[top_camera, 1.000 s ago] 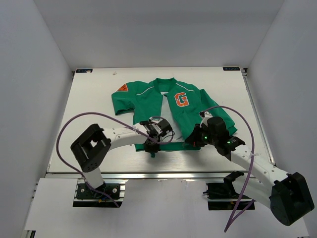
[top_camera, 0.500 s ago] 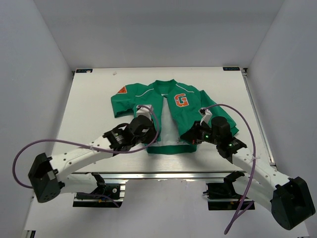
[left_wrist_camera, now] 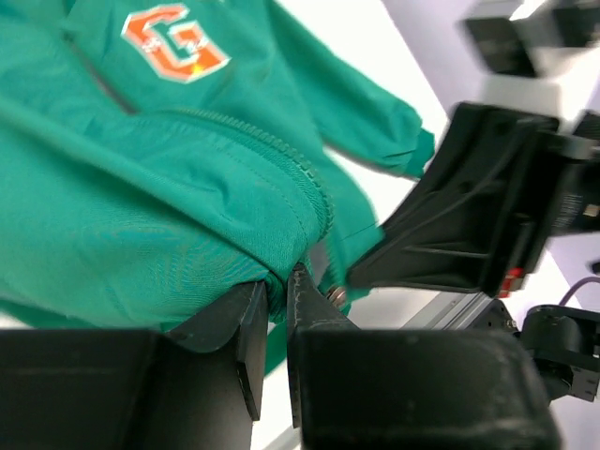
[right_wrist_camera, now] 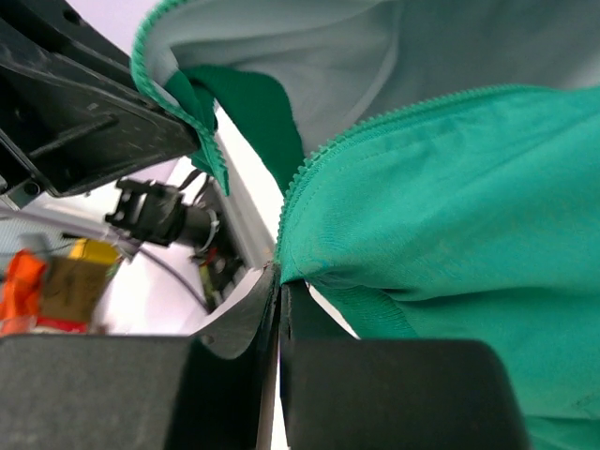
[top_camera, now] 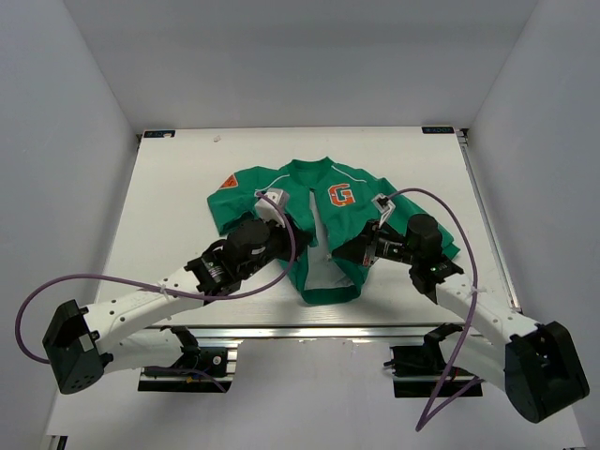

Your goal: Zip up the jacket

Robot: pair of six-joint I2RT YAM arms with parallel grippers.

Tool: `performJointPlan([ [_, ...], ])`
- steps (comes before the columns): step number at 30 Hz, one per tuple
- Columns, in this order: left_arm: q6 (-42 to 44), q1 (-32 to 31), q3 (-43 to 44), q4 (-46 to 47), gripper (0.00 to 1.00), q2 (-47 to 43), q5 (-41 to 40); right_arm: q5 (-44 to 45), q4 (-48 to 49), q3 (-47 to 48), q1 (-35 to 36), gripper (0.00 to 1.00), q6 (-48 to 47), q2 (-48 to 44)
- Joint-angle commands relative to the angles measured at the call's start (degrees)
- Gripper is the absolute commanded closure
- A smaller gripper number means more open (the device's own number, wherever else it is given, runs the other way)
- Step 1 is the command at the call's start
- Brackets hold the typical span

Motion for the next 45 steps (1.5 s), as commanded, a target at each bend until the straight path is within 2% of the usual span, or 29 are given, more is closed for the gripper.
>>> performJointPlan([
  [1, 3.94, 0.01, -0.78, 6.77, 1.0, -0.49, 3.41, -7.99, 9.34, 0.36, -0.82, 1.0, 3.11, 1.96],
  [7, 7.37, 0.97, -2.37, 9.85, 1.0, -1.72, 9.92, -10.54, 8.02, 2.74, -1.52, 1.0, 0.74, 4.25],
  [12, 6.5, 1.5, -1.32, 6.69, 1.0, -1.38, 10.01, -10.11, 9.43, 3.0, -2.05, 1.0, 1.0, 4.6],
  [24, -0.35, 2.47, -0.61, 6.33, 1.0, 1.26, 9.66, -11.16, 22.16, 1.16, -2.49, 1.0, 7.15, 7.06],
  [28, -2.46, 3.26, -1.57, 8.09, 1.0, 0.91, 12.03, -12.21, 24.98, 1.07, -2.49, 1.0, 9.09, 8.46],
  [37, -5.28, 4.23, -4.39, 11.43, 1.0, -1.99, 15.37, -10.99, 21.56, 0.72, -2.57, 1.0, 5.75, 6.98],
  [45, -5.63, 4.49, -5.09, 12.05, 1.0, -2.34, 15.28, -11.43, 20.86, 1.6, -2.57, 1.0, 5.14, 6.36],
])
